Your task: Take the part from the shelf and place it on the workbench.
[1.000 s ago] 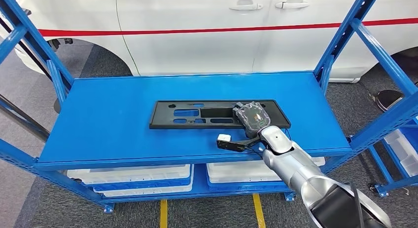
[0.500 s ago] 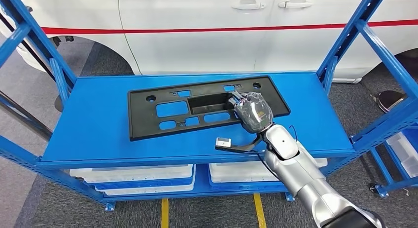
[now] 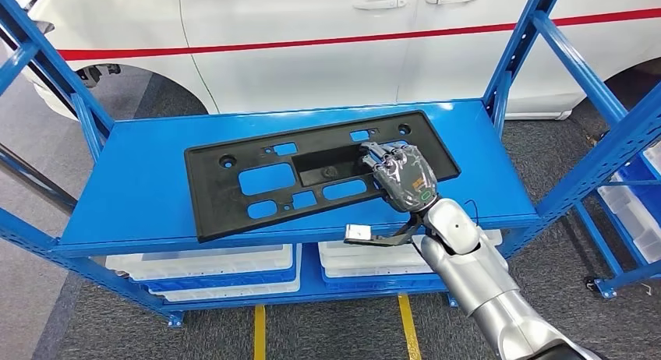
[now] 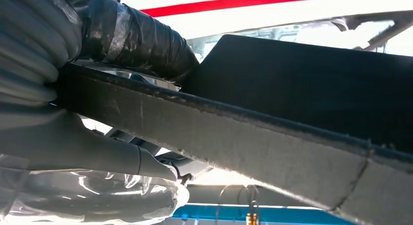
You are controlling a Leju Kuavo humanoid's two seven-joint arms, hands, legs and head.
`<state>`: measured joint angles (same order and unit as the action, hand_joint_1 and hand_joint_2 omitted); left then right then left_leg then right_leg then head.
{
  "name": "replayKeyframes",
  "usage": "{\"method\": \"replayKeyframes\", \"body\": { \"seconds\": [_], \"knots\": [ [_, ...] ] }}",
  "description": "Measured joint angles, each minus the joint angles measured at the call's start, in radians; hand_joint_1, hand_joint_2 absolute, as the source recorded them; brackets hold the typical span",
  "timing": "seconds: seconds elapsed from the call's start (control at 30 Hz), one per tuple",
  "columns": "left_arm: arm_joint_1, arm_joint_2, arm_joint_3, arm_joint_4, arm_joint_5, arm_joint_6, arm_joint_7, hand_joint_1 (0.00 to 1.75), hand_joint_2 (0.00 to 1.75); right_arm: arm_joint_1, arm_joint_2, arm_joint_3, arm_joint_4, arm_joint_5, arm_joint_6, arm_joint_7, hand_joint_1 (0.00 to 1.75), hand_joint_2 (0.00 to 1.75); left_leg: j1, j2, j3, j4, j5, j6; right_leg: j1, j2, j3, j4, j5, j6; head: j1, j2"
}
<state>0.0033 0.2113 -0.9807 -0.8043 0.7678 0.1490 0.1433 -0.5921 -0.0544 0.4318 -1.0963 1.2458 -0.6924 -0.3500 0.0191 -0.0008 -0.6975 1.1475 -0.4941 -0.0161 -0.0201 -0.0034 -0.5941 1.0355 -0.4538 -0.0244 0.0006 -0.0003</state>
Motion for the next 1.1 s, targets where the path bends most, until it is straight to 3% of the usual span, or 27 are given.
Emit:
{"method": "replayKeyframes", "body": {
  "seconds": [0.07, 0.1, 0.13, 0.2, 0.27, 0.33, 0.53, 0.63, 0.67, 0.7, 0.73, 0.8, 0.83, 0.9, 1.0, 1.03, 1.1],
  "knots": [
    [-0.052, -0.032, 0.008, 0.095, 0.003, -0.045, -0.018, 0.00, 1.75, -0.001, 0.016, 0.000, 0.002, 0.000, 0.000, 0.004, 1.75, 1.75, 0.001, 0.000, -0.030, 0.122, -0.070, -0.004, 0.006, -0.002, -0.025, 0.001, 0.018, -0.006, 0.000, 0.000],
    [-0.071, -0.046, 0.011, 0.131, 0.003, -0.054, -0.023, 0.00, 1.75, -0.002, 0.020, 0.000, 0.003, 0.000, 0.000, 0.004, 1.75, 1.75, 0.001, 0.000, -0.027, 0.151, -0.077, -0.004, 0.009, -0.002, -0.036, 0.002, 0.027, -0.006, 0.000, 0.000],
    [-0.085, -0.057, 0.014, 0.162, 0.003, -0.059, -0.027, 0.00, 1.75, -0.002, 0.023, 0.000, 0.004, -0.002, 0.000, 0.005, 1.75, 1.75, 0.000, 0.000, -0.006, 0.146, -0.066, -0.002, 0.011, -0.002, -0.047, 0.003, 0.035, -0.006, 0.000, 0.000],
    [-0.099, -0.074, 0.017, 0.208, 0.000, -0.064, -0.035, 0.00, 1.75, -0.004, 0.024, 0.000, 0.006, -0.013, 0.000, 0.005, 1.75, 1.75, -0.003, -0.001, 0.084, 0.037, -0.024, 0.009, 0.015, 0.000, -0.065, 0.006, 0.050, -0.004, 0.000, 0.000],
    [-0.106, -0.084, 0.021, 0.241, -0.005, -0.067, -0.044, 0.00, 1.75, -0.007, 0.024, 0.000, 0.006, -0.028, 0.000, 0.003, 1.75, 1.75, -0.009, -0.001, 0.167, -0.087, -0.014, 0.023, 0.018, 0.002, -0.076, 0.008, 0.064, 0.004, 0.000, 0.000],
    [-0.111, -0.090, 0.026, 0.261, -0.011, -0.071, -0.050, 0.00, 1.75, -0.009, 0.024, 0.000, 0.006, -0.039, 0.000, 0.003, 1.75, 1.75, -0.016, -0.002, 0.188, -0.130, -0.018, 0.027, 0.015, 0.002, -0.079, 0.006, 0.075, 0.014, 0.000, 0.000],
    [-0.113, -0.093, 0.028, 0.270, -0.015, -0.074, -0.052, 0.00, 1.75, -0.010, 0.024, 0.000, 0.006, -0.046, 0.000, 0.003, 1.75, 1.75, -0.019, -0.002, 0.182, -0.131, -0.013, 0.029, 0.011, 0.001, -0.079, 0.004, 0.082, 0.020, 0.000, 0.000],
    [-0.116, -0.100, 0.034, 0.288, -0.023, -0.084, -0.056, 0.00, 1.75, -0.012, 0.023, 0.000, 0.010, -0.070, 0.000, 0.003, 1.75, 1.75, -0.014, 0.001, 0.177, -0.143, 0.009, 0.041, 0.010, 0.002, -0.083, 0.004, 0.081, 0.033, 0.000, 0.000],
    [-0.117, -0.103, 0.037, 0.295, -0.028, -0.088, -0.057, 0.00, 1.75, -0.014, 0.022, 0.000, 0.012, -0.080, 0.000, 0.003, 1.75, 1.75, -0.012, 0.004, 0.172, -0.149, 0.021, 0.047, 0.010, 0.003, -0.090, 0.017, 0.061, 0.037, 0.001, 0.000],
    [-0.119, -0.112, 0.044, 0.313, -0.038, -0.092, -0.059, 0.00, 1.75, -0.018, 0.020, 0.000, 0.020, -0.097, 0.000, 0.002, 1.75, 1.75, -0.008, 0.007, 0.151, -0.153, 0.043, 0.053, 0.008, 0.004, -0.107, 0.088, 0.012, 0.045, 0.001, 0.000],
    [-0.121, -0.121, 0.051, 0.332, -0.049, -0.095, -0.060, 0.00, 1.75, -0.021, 0.017, 0.001, 0.028, -0.111, 0.000, 0.002, 1.75, 1.75, -0.008, 0.009, 0.122, -0.150, 0.063, 0.054, 0.003, 0.004, -0.107, 0.143, -0.020, 0.052, 0.002, 0.000],
    [-0.126, -0.142, 0.068, 0.372, -0.069, -0.097, -0.063, 0.00, 1.75, -0.026, 0.014, 0.003, 0.042, -0.135, 0.000, 0.005, 1.75, 1.75, -0.006, 0.011, 0.063, -0.134, 0.098, 0.049, -0.007, 0.003, -0.060, 0.183, -0.050, 0.064, 0.002, 0.000],
    [-0.128, -0.148, 0.074, 0.382, -0.074, -0.098, -0.063, 0.00, 1.75, -0.027, 0.013, 0.004, 0.044, -0.140, 0.000, 0.007, 1.75, 1.75, -0.006, 0.010, 0.046, -0.125, 0.105, 0.043, -0.007, 0.003, -0.008, 0.115, -0.040, 0.064, 0.002, 0.000],
    [-0.130, -0.152, 0.082, 0.394, -0.077, -0.099, -0.064, 0.00, 1.75, -0.030, 0.013, 0.007, 0.045, -0.146, 0.000, 0.009, 1.75, 1.75, -0.007, 0.010, 0.030, -0.115, 0.117, 0.030, -0.002, 0.006, 0.045, 0.028, -0.055, 0.052, 0.002, 0.000],
    [-0.130, -0.155, 0.088, 0.407, -0.085, -0.104, -0.070, 0.00, 1.75, -0.030, 0.010, 0.008, 0.048, -0.150, 0.000, 0.008, 1.75, 1.75, -0.005, 0.009, 0.022, -0.114, 0.132, 0.010, 0.003, 0.007, 0.037, 0.014, -0.045, 0.026, 0.001, 0.000],
    [-0.129, -0.155, 0.089, 0.409, -0.090, -0.106, -0.071, 0.00, 1.75, -0.031, 0.010, 0.009, 0.049, -0.154, 0.000, 0.009, 1.75, 1.75, -0.003, 0.008, 0.015, -0.102, 0.115, 0.005, 0.002, 0.005, 0.029, 0.012, -0.035, 0.016, 0.001, 0.000],
    [-0.129, -0.154, 0.093, 0.411, -0.100, -0.107, -0.068, 0.00, 1.75, -0.034, 0.008, 0.014, 0.051, -0.166, 0.000, 0.012, 1.75, 1.75, 0.000, 0.007, -0.011, -0.026, 0.030, -0.003, 0.000, 0.001, 0.007, 0.010, -0.011, 0.000, 0.001, 0.000]
  ]
}}
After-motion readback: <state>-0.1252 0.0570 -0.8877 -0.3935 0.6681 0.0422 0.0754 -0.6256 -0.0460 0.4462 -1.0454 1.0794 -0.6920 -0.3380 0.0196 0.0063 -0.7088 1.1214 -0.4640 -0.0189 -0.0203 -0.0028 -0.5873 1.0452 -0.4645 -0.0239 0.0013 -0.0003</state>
